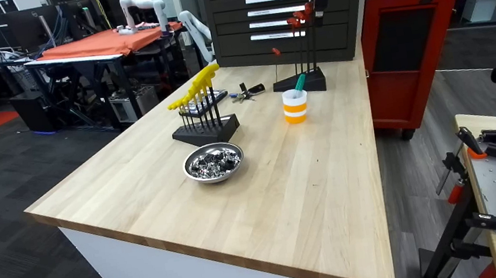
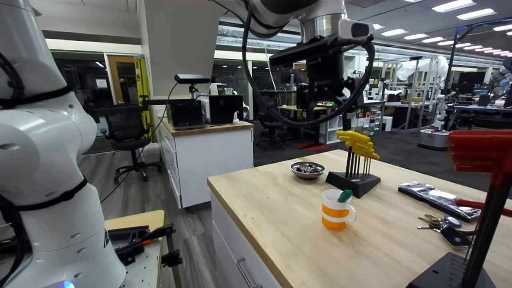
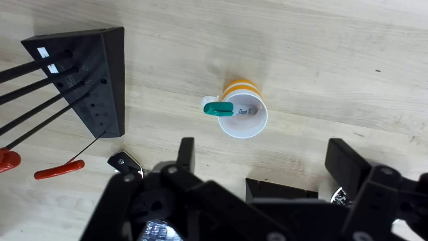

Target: Remove the green marker from the white and orange mug and place it on the table

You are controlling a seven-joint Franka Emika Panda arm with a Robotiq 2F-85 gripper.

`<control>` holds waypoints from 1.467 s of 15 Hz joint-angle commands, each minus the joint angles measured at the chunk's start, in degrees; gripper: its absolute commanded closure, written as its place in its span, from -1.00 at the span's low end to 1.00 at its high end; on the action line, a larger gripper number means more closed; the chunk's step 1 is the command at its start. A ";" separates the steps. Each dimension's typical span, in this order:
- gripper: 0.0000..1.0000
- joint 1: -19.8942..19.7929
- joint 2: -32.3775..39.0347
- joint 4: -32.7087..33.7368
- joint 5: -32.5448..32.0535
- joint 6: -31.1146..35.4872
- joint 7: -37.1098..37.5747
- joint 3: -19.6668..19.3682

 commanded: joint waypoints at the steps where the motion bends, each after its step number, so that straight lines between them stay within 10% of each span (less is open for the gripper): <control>1: -1.00 -0.57 0.02 0.11 0.08 -0.10 -0.09 0.55; 22: -1.00 -1.88 5.75 -0.47 1.43 7.93 -20.04 -0.51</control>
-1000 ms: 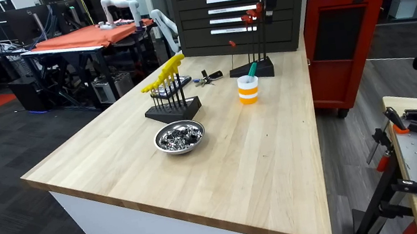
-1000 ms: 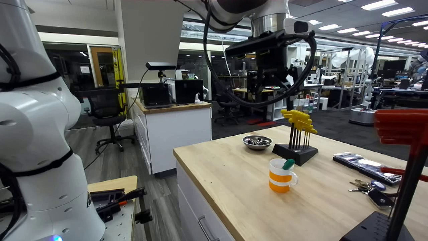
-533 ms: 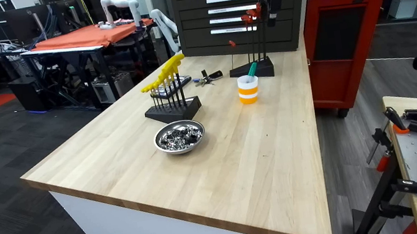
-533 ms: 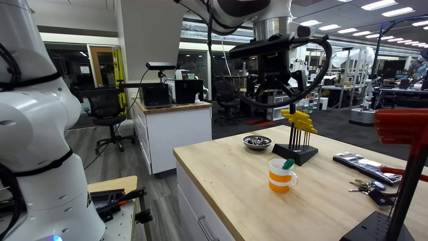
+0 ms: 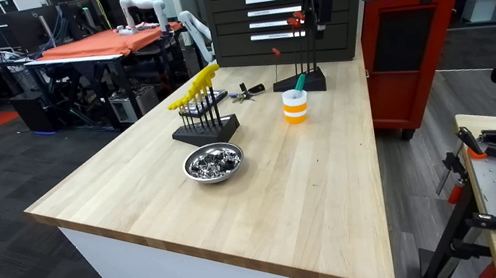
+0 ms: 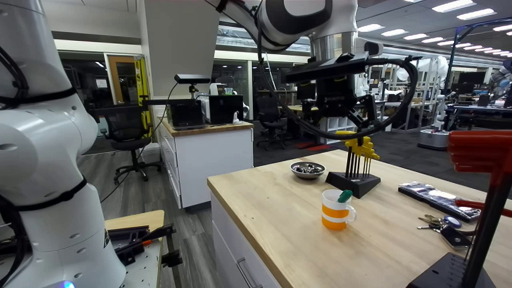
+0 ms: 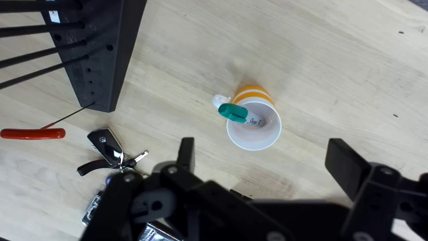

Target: Remove the green marker from the white and orange mug and place it on the table

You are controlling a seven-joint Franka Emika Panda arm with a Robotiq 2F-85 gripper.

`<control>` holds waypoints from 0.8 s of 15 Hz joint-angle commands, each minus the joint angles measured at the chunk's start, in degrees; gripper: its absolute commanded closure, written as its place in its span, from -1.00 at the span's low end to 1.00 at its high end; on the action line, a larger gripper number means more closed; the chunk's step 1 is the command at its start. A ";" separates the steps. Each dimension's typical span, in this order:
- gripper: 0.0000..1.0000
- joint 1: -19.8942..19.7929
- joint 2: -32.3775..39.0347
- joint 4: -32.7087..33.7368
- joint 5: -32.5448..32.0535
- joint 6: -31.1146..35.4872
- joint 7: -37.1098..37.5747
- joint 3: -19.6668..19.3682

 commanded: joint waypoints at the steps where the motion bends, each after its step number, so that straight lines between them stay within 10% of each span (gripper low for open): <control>1: -1.00 -1.02 2.14 0.11 1.34 3.04 -3.09 0.47; 12: -1.00 -2.04 7.69 0.71 4.58 7.74 -10.44 1.55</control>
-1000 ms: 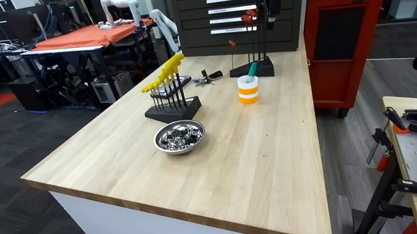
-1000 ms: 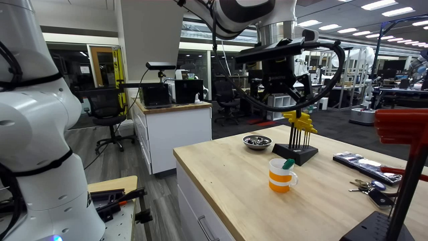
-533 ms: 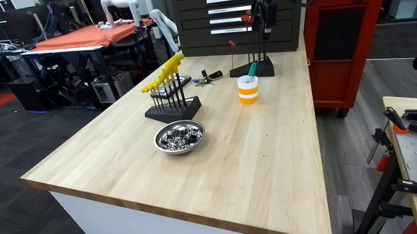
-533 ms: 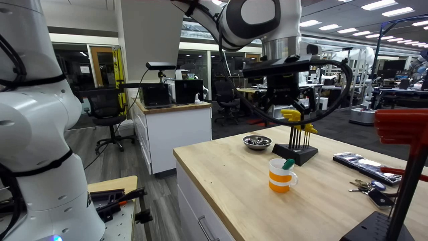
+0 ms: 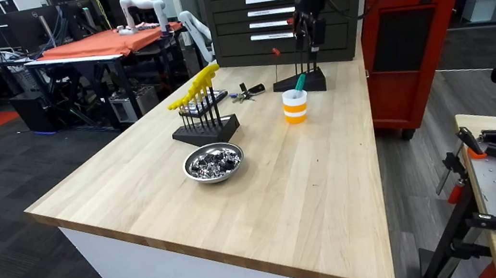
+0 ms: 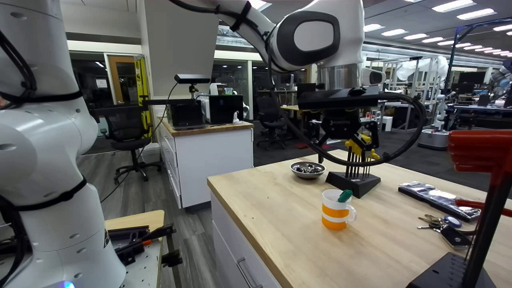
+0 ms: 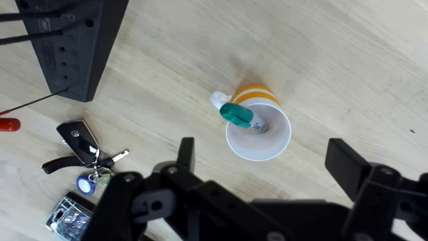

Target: Remove the green marker from the white and orange mug and place it on the table

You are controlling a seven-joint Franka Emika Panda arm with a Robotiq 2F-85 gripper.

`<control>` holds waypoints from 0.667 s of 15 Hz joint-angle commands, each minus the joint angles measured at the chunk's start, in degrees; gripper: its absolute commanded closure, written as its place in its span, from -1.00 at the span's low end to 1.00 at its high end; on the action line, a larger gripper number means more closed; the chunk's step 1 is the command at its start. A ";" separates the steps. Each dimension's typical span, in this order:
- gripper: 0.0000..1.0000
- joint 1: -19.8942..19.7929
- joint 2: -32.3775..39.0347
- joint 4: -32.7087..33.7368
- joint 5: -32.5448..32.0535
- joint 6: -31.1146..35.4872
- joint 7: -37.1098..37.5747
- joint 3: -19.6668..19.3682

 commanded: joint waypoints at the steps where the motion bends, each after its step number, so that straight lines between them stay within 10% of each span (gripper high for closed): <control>1: -1.00 -1.86 1.80 0.75 1.76 2.50 -4.41 1.25; 10: -1.00 -3.58 5.78 2.04 3.63 2.78 -10.23 2.09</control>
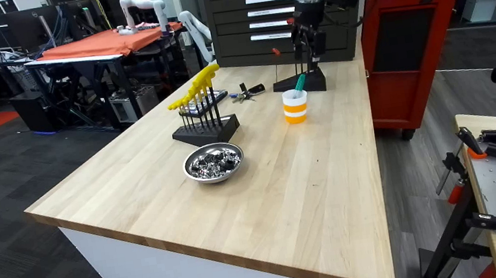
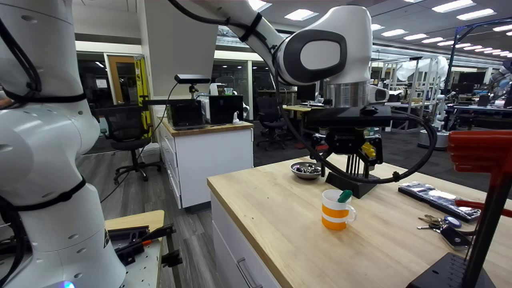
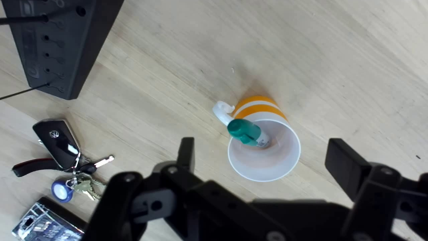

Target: Remove the green marker from the white and orange mug and place it on the table

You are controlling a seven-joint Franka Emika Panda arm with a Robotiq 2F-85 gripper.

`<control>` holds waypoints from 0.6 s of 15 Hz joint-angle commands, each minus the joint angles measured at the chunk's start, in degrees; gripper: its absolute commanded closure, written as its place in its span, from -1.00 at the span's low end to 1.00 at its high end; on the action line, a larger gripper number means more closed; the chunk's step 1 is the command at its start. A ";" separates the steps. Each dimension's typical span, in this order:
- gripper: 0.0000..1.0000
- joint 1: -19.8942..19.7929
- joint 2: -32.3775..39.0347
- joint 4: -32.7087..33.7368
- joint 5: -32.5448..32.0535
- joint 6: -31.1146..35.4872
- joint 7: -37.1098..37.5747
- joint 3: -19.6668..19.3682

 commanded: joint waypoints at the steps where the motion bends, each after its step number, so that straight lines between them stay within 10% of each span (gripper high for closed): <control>1: -1.00 -2.04 2.29 1.66 2.02 0.92 -3.93 1.62; 9: -1.00 -3.06 5.83 4.06 1.61 0.21 -10.54 3.20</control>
